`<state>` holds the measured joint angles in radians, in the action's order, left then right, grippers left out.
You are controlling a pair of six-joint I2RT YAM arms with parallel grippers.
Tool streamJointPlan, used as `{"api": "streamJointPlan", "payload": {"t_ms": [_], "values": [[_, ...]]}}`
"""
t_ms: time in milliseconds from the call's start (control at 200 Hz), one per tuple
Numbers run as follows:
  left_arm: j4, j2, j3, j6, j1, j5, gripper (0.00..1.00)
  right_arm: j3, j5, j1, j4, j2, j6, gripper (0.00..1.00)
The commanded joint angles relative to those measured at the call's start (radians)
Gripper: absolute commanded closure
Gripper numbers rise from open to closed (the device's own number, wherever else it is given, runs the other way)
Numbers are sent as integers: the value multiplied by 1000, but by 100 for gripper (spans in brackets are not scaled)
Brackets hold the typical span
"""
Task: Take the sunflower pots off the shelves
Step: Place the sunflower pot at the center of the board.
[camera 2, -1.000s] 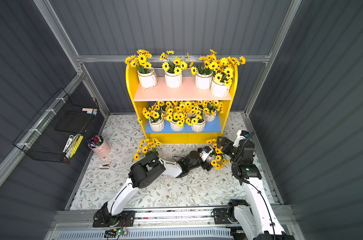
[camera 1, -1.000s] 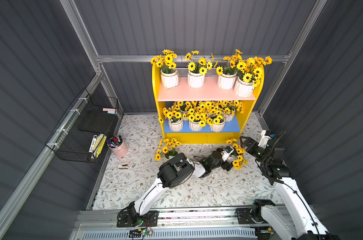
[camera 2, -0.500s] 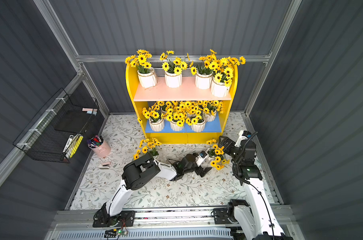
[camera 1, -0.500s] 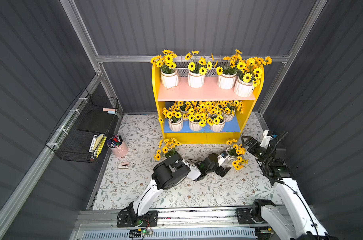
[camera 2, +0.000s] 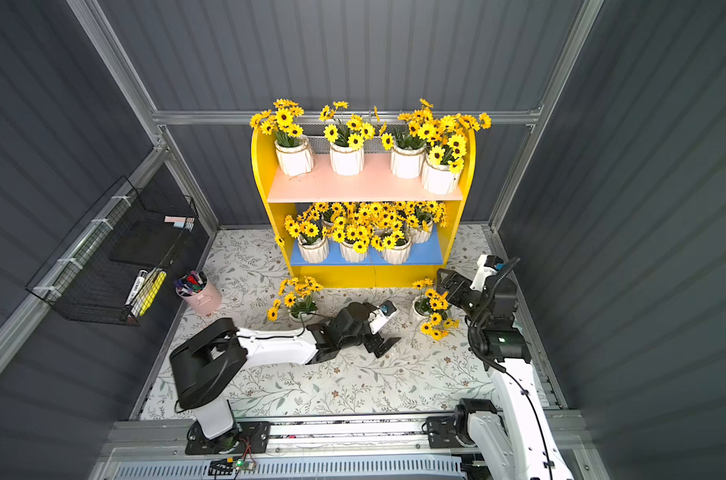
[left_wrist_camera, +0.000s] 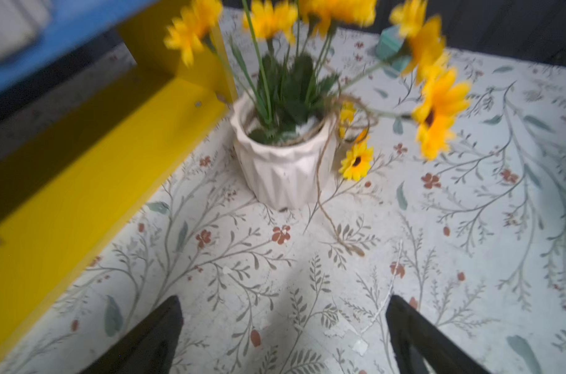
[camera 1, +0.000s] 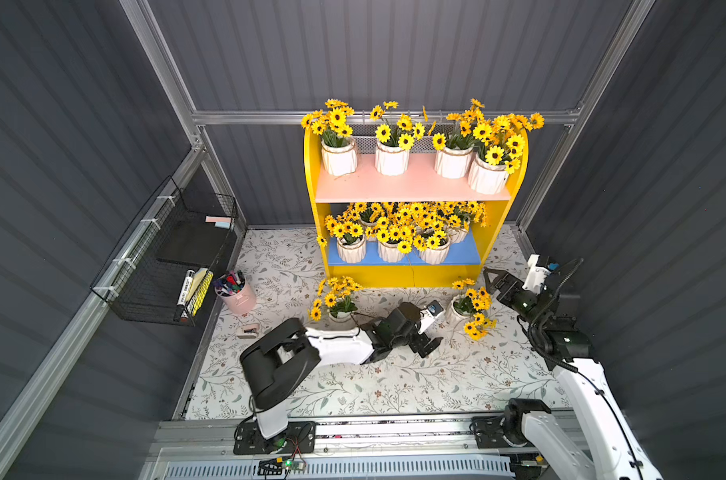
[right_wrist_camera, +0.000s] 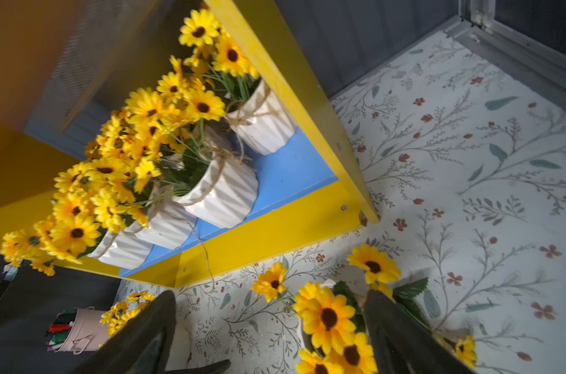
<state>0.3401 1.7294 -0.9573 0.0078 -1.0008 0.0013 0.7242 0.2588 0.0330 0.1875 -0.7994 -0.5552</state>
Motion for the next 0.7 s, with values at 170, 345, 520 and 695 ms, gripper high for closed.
{"api": "streamJointPlan", "payload": {"t_ms": [170, 345, 520, 695], "values": [[-467, -317, -99, 13, 38, -109, 1, 303, -368, -327, 127, -58, 242, 6], [-756, -442, -242, -16, 167, -121, 1, 533, -429, -397, 107, -223, 349, 1], [-898, -526, -295, 60, 266, -178, 1, 702, -398, -476, 103, -376, 387, 1], [-974, -591, -297, 51, 416, -125, 1, 851, -444, -642, 63, -551, 485, 1]]}}
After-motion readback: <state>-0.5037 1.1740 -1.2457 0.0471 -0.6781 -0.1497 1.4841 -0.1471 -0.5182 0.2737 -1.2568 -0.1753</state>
